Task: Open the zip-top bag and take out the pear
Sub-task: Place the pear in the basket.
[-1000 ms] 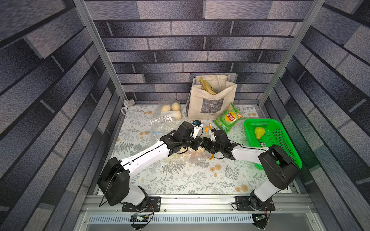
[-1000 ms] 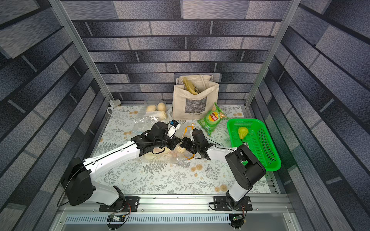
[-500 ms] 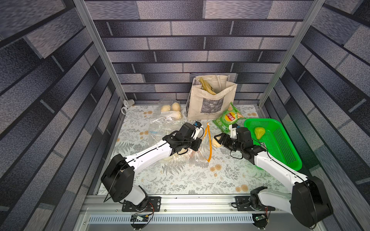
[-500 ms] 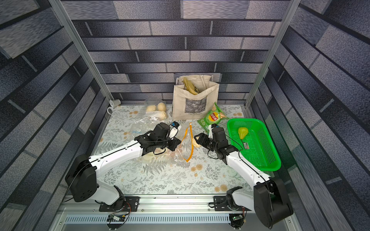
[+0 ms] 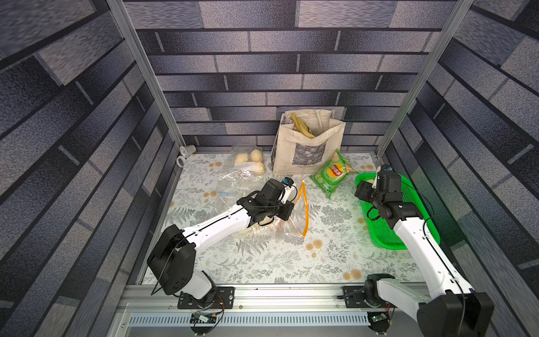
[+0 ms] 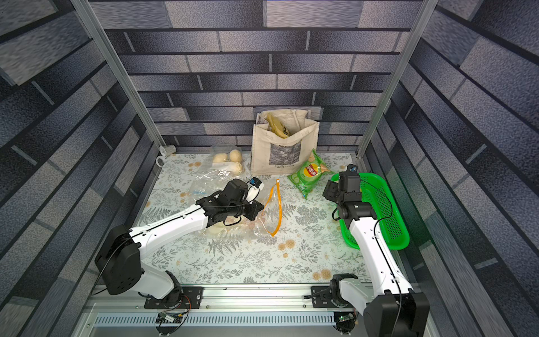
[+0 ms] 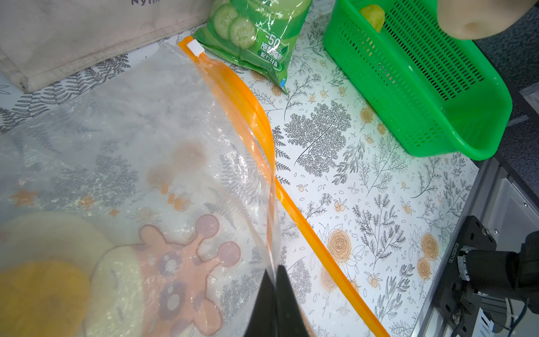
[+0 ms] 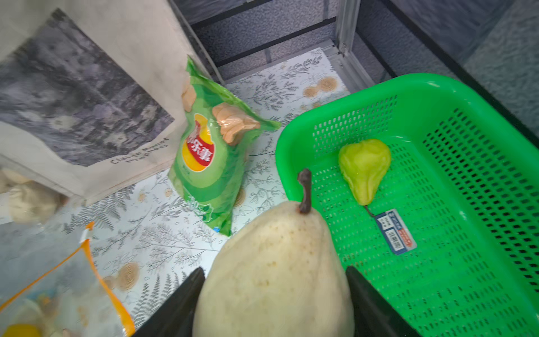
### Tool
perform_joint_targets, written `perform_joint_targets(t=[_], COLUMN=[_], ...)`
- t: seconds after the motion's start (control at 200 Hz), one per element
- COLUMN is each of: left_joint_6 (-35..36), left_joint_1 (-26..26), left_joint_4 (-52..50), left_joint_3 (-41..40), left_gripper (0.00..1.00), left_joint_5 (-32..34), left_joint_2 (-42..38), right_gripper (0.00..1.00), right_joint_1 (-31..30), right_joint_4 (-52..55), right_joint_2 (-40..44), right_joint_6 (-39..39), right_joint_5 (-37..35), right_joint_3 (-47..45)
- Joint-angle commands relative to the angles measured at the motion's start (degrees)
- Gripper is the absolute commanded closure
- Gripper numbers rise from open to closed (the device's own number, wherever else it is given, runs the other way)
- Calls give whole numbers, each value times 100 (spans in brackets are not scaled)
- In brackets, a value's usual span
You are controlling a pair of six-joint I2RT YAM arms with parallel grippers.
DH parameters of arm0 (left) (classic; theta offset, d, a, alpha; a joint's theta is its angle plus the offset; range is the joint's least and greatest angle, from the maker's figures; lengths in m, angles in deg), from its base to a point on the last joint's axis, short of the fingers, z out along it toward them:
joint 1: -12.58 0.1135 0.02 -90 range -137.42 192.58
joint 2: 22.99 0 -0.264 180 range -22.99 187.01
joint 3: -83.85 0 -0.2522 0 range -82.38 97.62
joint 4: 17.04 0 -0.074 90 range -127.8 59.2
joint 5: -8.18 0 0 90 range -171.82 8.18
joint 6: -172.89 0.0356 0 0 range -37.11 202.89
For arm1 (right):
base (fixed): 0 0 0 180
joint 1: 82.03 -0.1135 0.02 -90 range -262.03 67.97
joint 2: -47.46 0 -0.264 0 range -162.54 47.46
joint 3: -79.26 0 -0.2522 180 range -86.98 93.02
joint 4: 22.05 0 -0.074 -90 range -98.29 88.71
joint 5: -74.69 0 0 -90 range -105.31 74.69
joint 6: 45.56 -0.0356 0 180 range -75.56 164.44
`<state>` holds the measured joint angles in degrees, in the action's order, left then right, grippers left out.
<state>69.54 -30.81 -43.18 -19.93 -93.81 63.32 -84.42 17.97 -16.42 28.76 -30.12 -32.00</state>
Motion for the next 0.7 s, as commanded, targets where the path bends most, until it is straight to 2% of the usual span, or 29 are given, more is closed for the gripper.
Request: perform_joint_targets(t=[0.0, 0.12, 0.255, 0.696], left_joint_6=[216, 231, 269, 275], left_joint_1=[37, 38, 37, 28], left_joint_4=[66, 78, 69, 8], left_joint_3=[-31, -48, -40, 117], left_gripper=[97, 96, 96, 96], left_joint_5=[-97, -136, -165, -251], left_joint_2=[-123, -122, -114, 8], right_gripper=[25, 24, 24, 22], right_joint_1=[319, 686, 986, 1279], right_joint_4=[374, 445, 422, 226], right_joint_2=[-378, -828, -1294, -2752], right_joint_6=[382, 349, 312, 707], right_joint_5=[-829, -935, -676, -87], right_joint_3=[233, 353, 433, 525])
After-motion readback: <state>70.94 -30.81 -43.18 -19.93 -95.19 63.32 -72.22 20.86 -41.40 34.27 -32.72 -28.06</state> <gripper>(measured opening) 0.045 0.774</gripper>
